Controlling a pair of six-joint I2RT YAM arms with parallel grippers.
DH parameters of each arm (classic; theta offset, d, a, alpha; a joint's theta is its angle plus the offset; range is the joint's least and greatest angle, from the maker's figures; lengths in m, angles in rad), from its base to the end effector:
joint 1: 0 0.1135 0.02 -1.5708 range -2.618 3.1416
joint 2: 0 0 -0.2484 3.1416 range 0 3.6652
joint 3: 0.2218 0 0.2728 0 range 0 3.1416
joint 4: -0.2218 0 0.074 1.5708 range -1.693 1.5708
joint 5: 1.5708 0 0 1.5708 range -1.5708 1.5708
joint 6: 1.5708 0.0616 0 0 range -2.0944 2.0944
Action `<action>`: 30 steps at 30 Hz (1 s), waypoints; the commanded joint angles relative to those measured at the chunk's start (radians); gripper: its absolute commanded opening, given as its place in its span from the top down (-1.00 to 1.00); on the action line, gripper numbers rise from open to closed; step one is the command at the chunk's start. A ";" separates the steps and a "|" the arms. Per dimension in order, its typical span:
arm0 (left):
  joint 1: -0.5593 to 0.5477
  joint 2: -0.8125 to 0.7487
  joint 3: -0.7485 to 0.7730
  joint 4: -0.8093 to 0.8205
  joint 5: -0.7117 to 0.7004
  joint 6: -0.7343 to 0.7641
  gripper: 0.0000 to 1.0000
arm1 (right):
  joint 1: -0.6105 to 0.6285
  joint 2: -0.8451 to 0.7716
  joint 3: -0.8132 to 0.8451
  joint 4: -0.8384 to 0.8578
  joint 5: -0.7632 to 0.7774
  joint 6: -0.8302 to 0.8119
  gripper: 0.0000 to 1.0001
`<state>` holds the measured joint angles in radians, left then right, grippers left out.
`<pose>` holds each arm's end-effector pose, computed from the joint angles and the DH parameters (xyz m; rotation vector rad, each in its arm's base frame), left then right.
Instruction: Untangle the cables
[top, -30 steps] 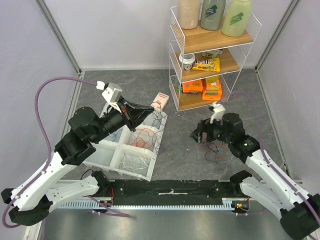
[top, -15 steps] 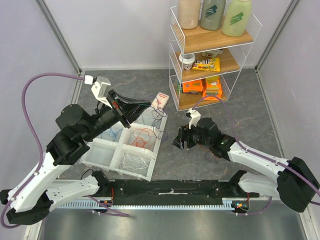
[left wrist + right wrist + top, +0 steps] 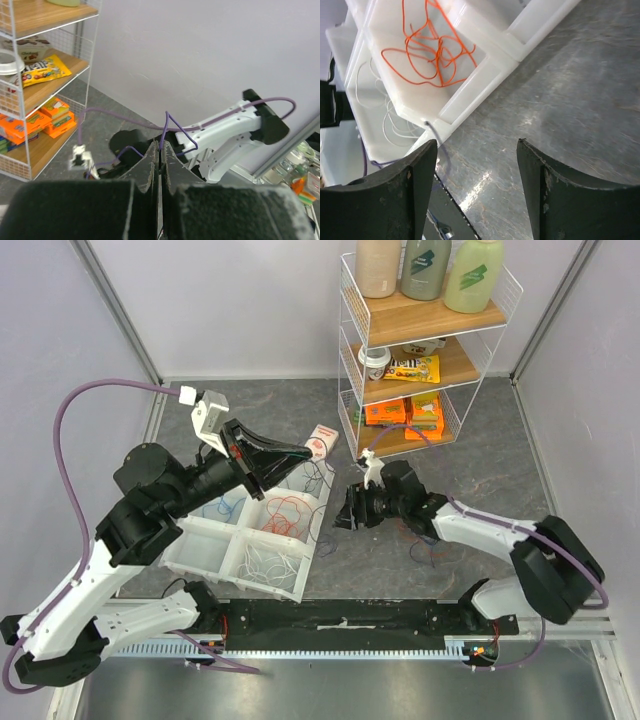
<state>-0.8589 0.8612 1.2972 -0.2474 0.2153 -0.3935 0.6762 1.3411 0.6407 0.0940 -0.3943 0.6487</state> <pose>0.1245 -0.1644 0.4939 0.5298 1.3963 -1.1789 0.2294 0.2144 0.1552 -0.2795 2.3597 1.1330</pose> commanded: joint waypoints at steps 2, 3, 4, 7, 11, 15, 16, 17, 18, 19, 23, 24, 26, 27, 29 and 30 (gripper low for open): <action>0.001 -0.010 -0.018 0.089 0.120 -0.025 0.96 | 0.000 0.116 0.068 0.047 -0.221 -0.026 -0.40; 0.001 -0.008 -0.022 0.102 0.131 -0.031 0.96 | 0.000 0.128 0.062 0.064 -0.232 -0.008 -0.37; 0.001 -0.008 -0.024 0.108 0.142 -0.033 0.97 | 0.000 0.139 0.051 0.105 -0.253 0.023 -0.35; 0.003 -0.004 -0.026 0.122 0.170 -0.035 0.97 | 0.003 0.173 -0.004 0.283 -0.307 0.138 -0.22; 0.001 -0.001 -0.021 0.128 0.188 -0.034 0.96 | 0.019 0.231 -0.038 0.415 -0.331 0.224 0.05; 0.003 -0.005 -0.019 0.123 0.193 -0.025 0.97 | 0.039 0.262 -0.064 0.519 -0.350 0.278 0.01; 0.001 -0.007 -0.018 0.119 0.191 -0.024 0.97 | 0.040 0.260 -0.068 0.523 -0.348 0.275 -0.02; 0.003 -0.008 -0.018 0.115 0.193 -0.022 0.96 | 0.042 0.260 -0.075 0.523 -0.350 0.272 -0.03; 0.003 -0.010 -0.018 0.114 0.191 -0.021 0.97 | 0.042 0.259 -0.081 0.523 -0.356 0.269 -0.04; 0.003 -0.010 -0.016 0.112 0.190 -0.019 0.96 | 0.042 0.253 -0.085 0.523 -0.359 0.266 -0.04; 0.001 -0.017 -0.021 0.105 0.184 -0.010 0.96 | 0.042 0.234 -0.102 0.510 -0.365 0.247 0.06; 0.003 -0.021 -0.019 0.102 0.180 -0.010 0.97 | 0.040 0.225 -0.105 0.503 -0.361 0.241 0.14; 0.003 -0.025 -0.021 0.096 0.171 -0.004 0.97 | 0.042 0.210 -0.114 0.510 -0.357 0.249 0.41; 0.001 -0.028 -0.021 0.091 0.167 -0.001 0.96 | 0.042 0.201 -0.118 0.512 -0.353 0.250 0.59; 0.003 -0.037 -0.015 0.067 0.148 0.013 0.96 | 0.042 0.176 -0.119 0.486 -0.325 0.240 0.91; 0.003 -0.040 -0.007 0.054 0.133 0.022 0.96 | 0.042 0.156 -0.115 0.451 -0.302 0.223 1.00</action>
<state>-0.8589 0.8433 1.2705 -0.1745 0.3721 -0.4023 0.7162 1.5703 0.5274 0.5533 -0.7307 0.8970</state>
